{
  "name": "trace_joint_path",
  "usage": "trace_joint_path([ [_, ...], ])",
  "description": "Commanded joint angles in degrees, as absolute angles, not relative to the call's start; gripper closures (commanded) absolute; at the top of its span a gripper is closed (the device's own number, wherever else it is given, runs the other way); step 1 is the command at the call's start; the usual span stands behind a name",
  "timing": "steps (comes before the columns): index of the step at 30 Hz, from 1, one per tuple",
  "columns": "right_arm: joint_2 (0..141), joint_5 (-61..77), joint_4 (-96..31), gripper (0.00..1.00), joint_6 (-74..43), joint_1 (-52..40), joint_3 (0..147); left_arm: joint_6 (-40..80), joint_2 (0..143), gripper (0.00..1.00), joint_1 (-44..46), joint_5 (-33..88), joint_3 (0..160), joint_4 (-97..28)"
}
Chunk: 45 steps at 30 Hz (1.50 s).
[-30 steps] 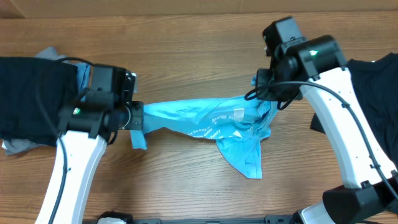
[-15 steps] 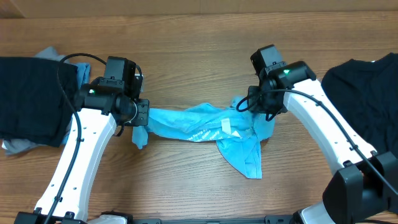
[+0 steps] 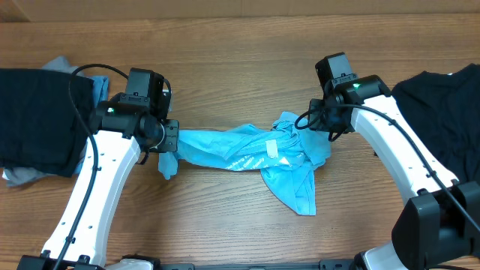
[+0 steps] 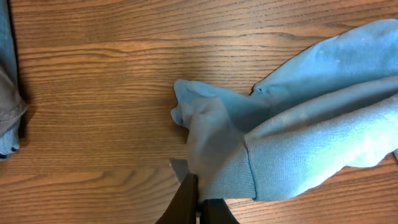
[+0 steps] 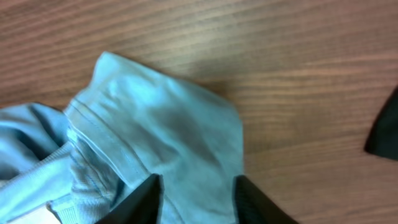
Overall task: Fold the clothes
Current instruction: 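Lower the shirt onto the table, holding it with both grippers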
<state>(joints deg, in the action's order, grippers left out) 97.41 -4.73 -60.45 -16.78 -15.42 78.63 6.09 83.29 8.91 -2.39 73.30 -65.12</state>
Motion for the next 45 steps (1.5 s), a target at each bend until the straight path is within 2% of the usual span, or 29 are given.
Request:
trace_joint_path([
  [1,97.2,-4.4,-56.4,0.37,-11.7,-15.5,78.4,7.1,83.1,0.96,8.6,-3.4,73.1,-65.6],
  [3,97.2,-4.4,-53.9,0.32,-11.7,-15.5,78.4,7.1,83.1,0.96,8.6,-3.4,73.1,-66.0],
  [10,97.2,-4.4,-49.9,0.32,-11.7,-15.5,77.7,7.3,83.1,0.96,8.6,-3.1,73.1,-66.4],
  [14,97.6,-3.7,-47.8,0.37,-11.7,-15.5,75.6,7.4,83.1,0.96,8.6,-3.1,73.1,-66.4],
  [19,98.2,0.4,-47.0,0.5,-11.7,-15.5,72.8,7.4,83.1,0.96,8.6,-2.9,73.1,-66.4],
  [22,98.2,2.7,-48.8,0.53,-11.7,-15.8,72.7,7.4,83.1,0.96,8.6,-3.0,73.1,-66.4],
  [45,98.2,6.3,-46.2,0.49,-11.5,-17.7,71.0,7.4,83.1,0.95,8.6,-2.9,73.1,-66.3],
])
